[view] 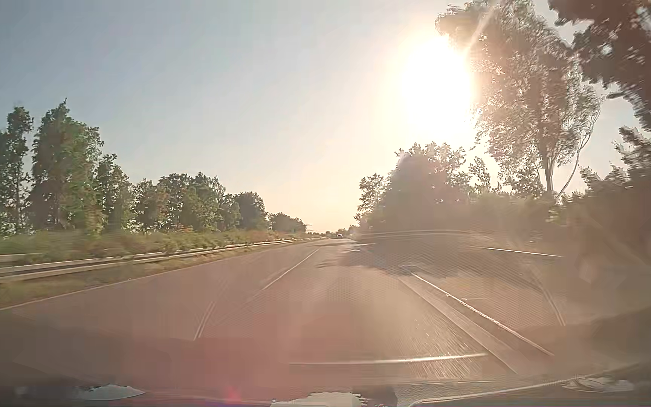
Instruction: Follow the waypoints while adhering to traffic rules and regulations
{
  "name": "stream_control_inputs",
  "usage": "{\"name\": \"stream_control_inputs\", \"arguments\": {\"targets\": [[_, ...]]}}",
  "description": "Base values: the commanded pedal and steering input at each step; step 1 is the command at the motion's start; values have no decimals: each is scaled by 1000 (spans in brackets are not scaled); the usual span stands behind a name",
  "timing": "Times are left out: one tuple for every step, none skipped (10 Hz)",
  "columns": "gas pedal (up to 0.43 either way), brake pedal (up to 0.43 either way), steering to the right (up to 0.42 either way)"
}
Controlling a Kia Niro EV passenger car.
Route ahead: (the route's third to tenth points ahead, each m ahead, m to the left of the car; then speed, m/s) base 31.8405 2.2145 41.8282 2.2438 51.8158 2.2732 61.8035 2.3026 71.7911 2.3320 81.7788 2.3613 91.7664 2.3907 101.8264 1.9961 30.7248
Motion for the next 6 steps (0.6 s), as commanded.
{"name": "stream_control_inputs", "arguments": {"targets": [[280, 0, -3], [280, 0, -3], [280, 0, -3], [280, 0, -2], [280, 0, -2], [280, 0, -2]]}}
